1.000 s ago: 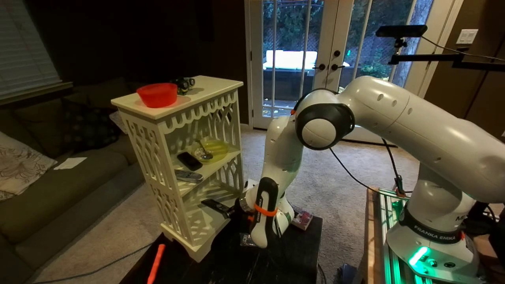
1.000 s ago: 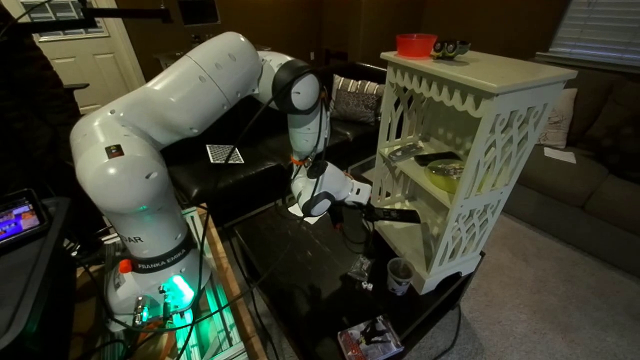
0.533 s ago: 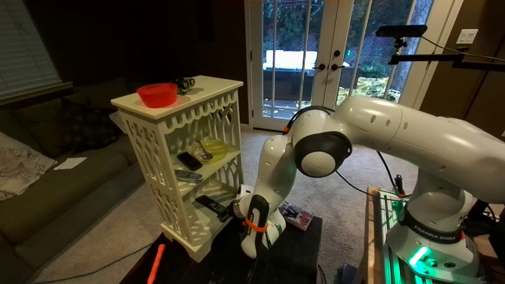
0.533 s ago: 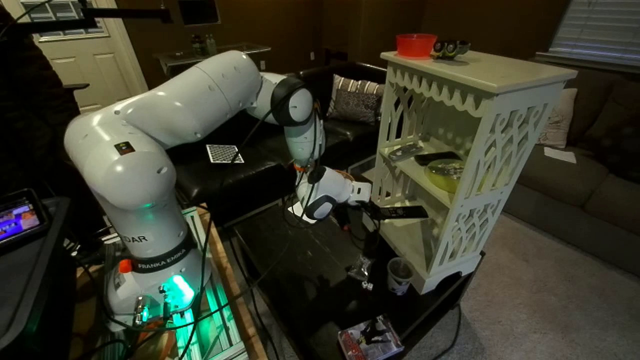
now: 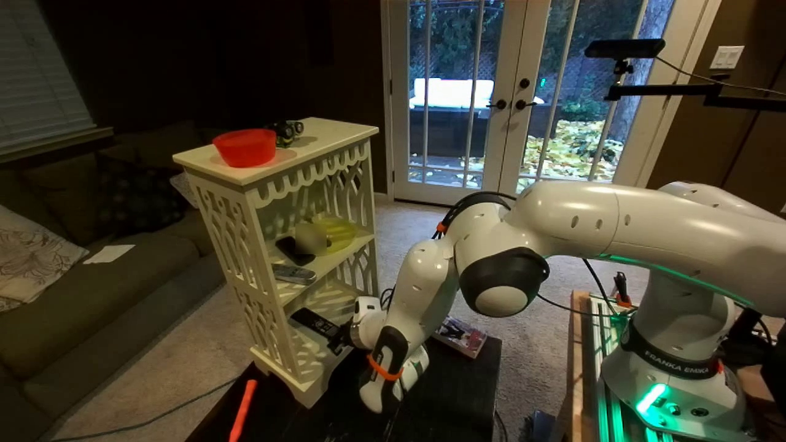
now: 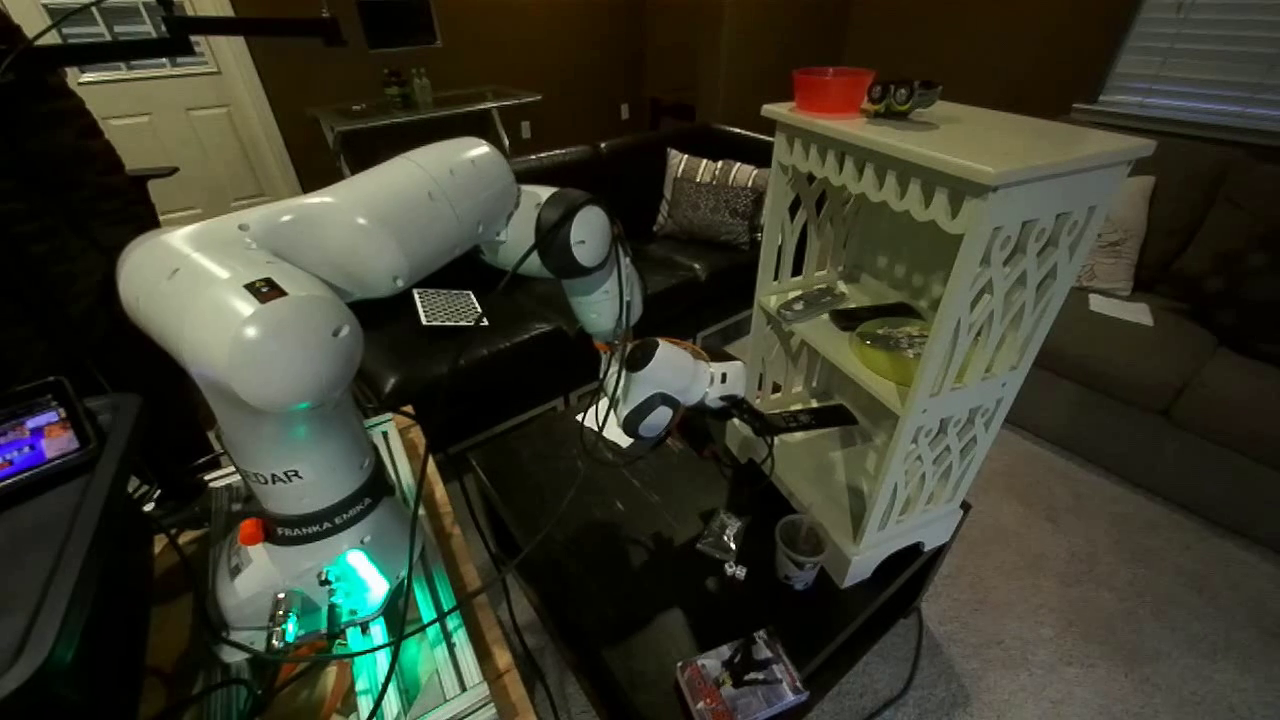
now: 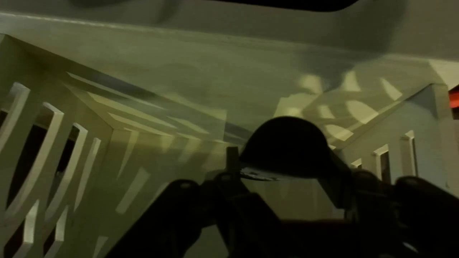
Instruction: Move one black remote control to the bottom shelf.
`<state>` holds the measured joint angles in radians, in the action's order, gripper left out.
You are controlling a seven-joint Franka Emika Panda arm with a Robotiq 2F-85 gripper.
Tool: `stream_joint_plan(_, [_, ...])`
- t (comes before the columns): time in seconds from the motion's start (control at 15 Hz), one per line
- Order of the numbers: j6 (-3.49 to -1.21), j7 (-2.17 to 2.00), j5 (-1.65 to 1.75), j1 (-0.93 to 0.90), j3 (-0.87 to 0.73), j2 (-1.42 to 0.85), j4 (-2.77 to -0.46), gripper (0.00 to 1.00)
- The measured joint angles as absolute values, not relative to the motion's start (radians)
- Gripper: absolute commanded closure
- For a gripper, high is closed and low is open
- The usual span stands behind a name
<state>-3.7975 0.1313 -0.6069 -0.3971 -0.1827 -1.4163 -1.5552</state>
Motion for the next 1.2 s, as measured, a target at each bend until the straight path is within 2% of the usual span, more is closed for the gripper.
stream_joint_plan(0.4, [-3.686,0.186,-0.717,-0.481,-0.276,-1.502,-1.436,0.69])
stream_joint_plan(1.2, [-3.634,0.317,-0.774,-0.488,-0.285,-1.499,-1.421,0.69])
